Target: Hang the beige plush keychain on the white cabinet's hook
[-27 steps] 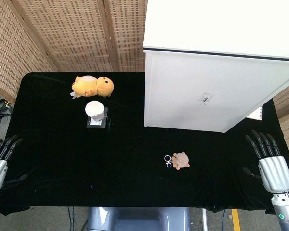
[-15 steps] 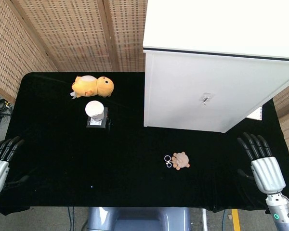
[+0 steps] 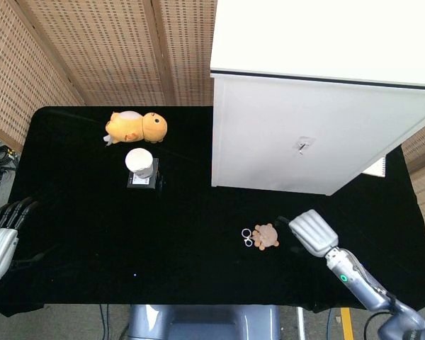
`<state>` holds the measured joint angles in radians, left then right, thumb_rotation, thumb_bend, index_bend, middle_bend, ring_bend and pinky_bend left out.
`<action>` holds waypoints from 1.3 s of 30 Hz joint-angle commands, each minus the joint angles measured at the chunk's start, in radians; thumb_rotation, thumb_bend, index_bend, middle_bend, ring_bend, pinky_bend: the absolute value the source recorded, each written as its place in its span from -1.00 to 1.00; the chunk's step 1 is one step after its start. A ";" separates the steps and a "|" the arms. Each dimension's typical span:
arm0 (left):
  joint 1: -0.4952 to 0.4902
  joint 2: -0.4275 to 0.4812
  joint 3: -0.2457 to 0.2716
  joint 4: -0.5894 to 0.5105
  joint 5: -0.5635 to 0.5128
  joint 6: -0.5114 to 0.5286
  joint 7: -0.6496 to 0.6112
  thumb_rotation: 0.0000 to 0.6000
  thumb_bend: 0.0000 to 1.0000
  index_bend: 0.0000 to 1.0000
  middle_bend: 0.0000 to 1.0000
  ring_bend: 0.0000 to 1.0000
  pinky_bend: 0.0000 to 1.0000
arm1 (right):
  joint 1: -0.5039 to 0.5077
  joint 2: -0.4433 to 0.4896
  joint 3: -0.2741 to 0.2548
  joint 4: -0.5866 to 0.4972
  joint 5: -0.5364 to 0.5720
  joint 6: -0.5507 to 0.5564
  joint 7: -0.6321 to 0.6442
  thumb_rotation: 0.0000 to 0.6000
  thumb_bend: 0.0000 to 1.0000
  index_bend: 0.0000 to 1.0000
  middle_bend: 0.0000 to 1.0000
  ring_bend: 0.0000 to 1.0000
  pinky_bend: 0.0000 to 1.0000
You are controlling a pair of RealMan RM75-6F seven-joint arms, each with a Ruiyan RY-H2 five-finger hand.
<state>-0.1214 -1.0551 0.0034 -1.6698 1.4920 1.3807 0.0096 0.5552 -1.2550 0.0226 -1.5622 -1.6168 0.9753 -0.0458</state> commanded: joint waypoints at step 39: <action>-0.039 -0.007 -0.004 0.010 -0.047 -0.081 -0.010 1.00 -1.00 -1.00 -1.00 -1.00 -1.00 | 0.303 -0.401 0.043 0.227 0.668 -0.225 -0.532 1.00 -0.03 -0.01 0.80 0.79 1.00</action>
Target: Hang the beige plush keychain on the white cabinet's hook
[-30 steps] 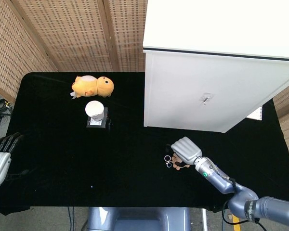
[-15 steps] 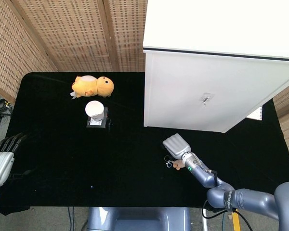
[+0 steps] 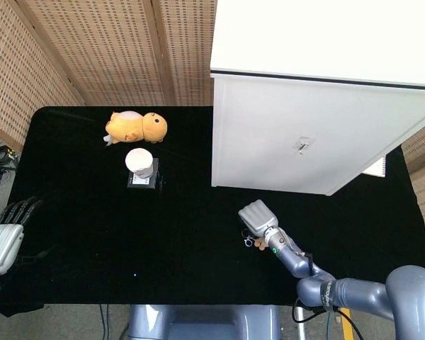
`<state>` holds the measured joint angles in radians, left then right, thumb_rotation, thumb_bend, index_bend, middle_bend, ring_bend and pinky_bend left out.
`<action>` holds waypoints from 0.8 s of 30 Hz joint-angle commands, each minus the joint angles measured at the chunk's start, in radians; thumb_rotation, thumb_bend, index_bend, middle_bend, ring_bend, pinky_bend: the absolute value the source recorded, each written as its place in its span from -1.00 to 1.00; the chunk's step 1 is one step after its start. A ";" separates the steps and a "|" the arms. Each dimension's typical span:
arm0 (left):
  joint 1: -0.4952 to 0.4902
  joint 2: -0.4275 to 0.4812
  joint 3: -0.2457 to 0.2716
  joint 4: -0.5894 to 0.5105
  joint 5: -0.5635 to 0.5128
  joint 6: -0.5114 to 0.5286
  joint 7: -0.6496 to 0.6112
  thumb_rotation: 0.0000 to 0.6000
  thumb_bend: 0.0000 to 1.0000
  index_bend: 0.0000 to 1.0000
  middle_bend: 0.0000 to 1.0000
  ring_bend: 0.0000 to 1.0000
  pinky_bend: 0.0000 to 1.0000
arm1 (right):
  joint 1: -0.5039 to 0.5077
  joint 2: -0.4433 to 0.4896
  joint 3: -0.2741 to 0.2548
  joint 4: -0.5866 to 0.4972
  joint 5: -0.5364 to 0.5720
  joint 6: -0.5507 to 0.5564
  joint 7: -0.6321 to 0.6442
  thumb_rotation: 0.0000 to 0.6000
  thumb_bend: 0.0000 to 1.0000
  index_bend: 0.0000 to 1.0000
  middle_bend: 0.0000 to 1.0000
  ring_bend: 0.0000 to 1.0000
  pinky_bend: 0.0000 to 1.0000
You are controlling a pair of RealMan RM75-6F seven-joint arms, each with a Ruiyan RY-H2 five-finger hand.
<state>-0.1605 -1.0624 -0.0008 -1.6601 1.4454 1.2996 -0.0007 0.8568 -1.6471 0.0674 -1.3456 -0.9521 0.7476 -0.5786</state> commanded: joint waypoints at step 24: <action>-0.004 -0.003 0.001 0.007 -0.008 -0.006 -0.003 1.00 -1.00 -1.00 -1.00 -1.00 -1.00 | 0.014 -0.067 0.007 0.059 0.035 0.007 0.033 1.00 0.05 0.12 0.80 0.79 1.00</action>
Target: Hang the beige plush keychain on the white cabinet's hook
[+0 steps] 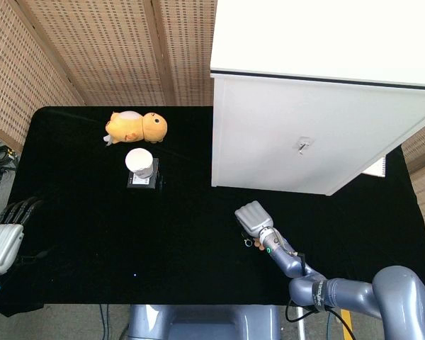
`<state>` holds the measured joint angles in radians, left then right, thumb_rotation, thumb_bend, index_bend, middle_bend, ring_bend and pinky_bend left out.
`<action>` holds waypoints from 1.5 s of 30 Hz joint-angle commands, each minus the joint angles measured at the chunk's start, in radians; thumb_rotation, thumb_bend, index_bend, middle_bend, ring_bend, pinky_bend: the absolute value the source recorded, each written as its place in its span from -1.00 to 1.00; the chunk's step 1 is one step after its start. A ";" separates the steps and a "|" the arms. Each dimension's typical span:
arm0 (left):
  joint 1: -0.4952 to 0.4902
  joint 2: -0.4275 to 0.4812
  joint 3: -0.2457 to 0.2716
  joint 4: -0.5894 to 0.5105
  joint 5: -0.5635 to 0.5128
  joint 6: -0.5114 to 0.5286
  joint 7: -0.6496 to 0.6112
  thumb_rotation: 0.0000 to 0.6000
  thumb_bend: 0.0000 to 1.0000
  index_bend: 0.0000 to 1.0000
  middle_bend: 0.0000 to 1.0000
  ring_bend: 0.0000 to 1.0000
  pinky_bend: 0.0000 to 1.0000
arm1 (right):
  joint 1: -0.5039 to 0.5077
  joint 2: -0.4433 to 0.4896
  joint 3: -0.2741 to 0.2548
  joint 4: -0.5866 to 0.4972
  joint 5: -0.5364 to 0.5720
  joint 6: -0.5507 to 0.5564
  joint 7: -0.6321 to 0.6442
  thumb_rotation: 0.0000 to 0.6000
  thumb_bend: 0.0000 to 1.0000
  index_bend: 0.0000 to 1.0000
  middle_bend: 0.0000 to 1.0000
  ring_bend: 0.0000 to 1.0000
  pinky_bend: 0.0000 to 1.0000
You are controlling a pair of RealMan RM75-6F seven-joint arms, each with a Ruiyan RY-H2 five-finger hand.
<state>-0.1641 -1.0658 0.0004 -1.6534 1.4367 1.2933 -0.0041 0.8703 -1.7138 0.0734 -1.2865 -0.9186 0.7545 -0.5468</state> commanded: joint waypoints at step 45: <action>-0.003 0.000 0.005 0.000 0.004 -0.004 -0.006 1.00 -1.00 -1.00 -1.00 -1.00 -1.00 | -0.007 -0.022 -0.020 0.047 -0.068 0.001 0.068 1.00 0.14 0.36 0.83 0.80 1.00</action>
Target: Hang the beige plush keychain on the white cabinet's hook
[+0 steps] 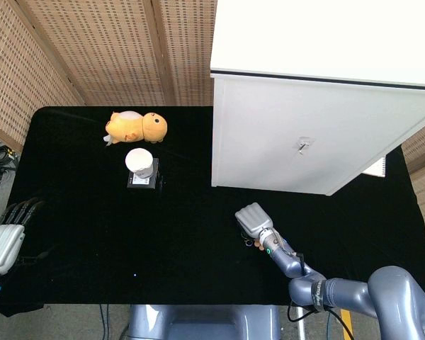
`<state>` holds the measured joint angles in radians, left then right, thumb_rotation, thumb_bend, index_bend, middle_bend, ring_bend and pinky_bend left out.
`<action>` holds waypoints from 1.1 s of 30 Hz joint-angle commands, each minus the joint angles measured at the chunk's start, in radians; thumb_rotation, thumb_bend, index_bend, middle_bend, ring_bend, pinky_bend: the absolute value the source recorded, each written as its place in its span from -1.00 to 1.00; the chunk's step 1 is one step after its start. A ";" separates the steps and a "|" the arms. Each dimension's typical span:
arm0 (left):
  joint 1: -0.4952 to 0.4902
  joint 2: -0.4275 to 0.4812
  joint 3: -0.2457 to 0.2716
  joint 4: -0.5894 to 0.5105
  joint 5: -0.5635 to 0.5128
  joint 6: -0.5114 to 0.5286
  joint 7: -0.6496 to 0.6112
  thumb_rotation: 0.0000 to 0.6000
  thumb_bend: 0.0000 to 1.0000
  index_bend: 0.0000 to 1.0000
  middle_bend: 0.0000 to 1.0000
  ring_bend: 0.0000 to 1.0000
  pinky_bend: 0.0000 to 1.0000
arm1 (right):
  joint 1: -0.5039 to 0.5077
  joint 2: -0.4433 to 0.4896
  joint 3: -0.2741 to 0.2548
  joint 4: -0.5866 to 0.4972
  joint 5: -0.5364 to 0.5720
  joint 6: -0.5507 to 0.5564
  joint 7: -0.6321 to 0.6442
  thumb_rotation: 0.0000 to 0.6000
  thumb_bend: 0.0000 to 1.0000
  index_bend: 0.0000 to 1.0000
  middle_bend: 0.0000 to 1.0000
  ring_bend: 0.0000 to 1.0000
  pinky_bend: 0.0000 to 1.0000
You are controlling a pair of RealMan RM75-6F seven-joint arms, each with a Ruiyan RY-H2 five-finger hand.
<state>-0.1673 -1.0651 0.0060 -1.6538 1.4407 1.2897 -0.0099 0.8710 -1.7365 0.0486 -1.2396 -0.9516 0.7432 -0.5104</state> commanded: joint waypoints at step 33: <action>0.011 0.008 0.025 -0.021 0.065 0.034 -0.003 1.00 -1.00 -1.00 -1.00 -1.00 -1.00 | -0.176 0.370 0.009 -0.354 -0.662 0.500 0.281 1.00 0.17 0.50 0.85 0.80 1.00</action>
<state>-0.1560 -1.0576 0.0312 -1.6752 1.5053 1.3238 -0.0124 0.7024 -1.3861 0.0478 -1.5747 -1.5997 1.2298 -0.2153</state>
